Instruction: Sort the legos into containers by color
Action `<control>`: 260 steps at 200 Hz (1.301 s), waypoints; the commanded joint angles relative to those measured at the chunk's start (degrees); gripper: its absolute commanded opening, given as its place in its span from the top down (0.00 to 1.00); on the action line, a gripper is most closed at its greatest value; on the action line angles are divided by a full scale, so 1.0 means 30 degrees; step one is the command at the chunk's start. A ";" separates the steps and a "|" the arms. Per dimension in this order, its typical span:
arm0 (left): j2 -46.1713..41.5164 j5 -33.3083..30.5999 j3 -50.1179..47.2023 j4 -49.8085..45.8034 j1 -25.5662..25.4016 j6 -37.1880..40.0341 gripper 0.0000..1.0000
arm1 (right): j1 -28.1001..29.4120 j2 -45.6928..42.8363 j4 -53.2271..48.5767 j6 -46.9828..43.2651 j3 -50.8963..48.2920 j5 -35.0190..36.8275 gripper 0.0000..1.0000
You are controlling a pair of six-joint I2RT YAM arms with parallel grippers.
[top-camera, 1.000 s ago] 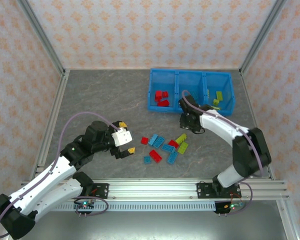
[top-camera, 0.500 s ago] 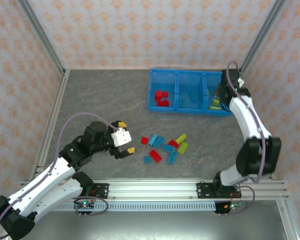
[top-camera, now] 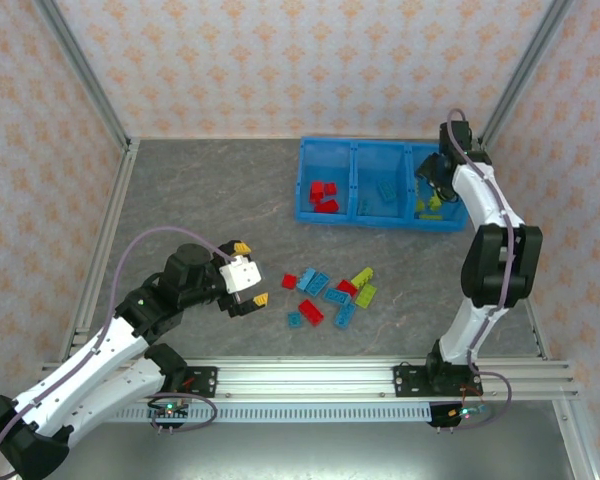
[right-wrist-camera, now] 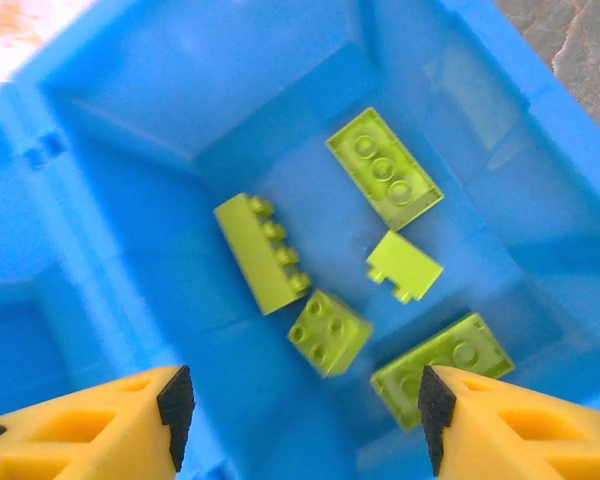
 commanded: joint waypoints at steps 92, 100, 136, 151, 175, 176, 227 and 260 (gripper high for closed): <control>0.1142 0.0798 0.0277 0.0256 -0.0046 0.0125 0.00 | 0.7359 -1.1162 -0.3917 0.4814 -1.0219 -0.2361 0.28; 0.1195 0.0778 0.0279 0.0256 -0.0049 0.0148 0.00 | 0.8224 -1.0974 -0.4138 0.5567 -1.0559 -0.2169 0.27; 0.1240 0.0575 0.0260 0.0197 -0.0049 0.0230 0.00 | 1.0311 -0.9037 -0.3643 0.6805 -1.1410 -0.1566 0.25; 0.1240 0.0461 0.0252 0.0140 -0.0042 0.0265 0.00 | 1.0551 -0.7734 -0.3534 0.6574 -1.1325 -0.1485 0.25; 0.1212 0.0213 0.0271 0.0051 -0.0049 0.0371 0.00 | 1.0876 -0.5882 -0.3122 0.5994 -1.0925 -0.1308 0.28; 0.1197 0.0208 0.0271 0.0036 -0.0049 0.0366 0.00 | 1.0894 -0.5807 -0.3064 0.5967 -1.0930 -0.1336 0.28; 0.0999 0.0148 0.0205 0.0051 -0.0049 0.0422 0.00 | 1.1012 -0.2890 -0.1277 0.5421 -1.0539 -0.1193 0.41; 0.0888 0.0090 0.0155 0.0051 -0.0049 0.0456 0.00 | 1.1027 -0.2447 -0.0608 0.5568 -1.0784 -0.1120 0.58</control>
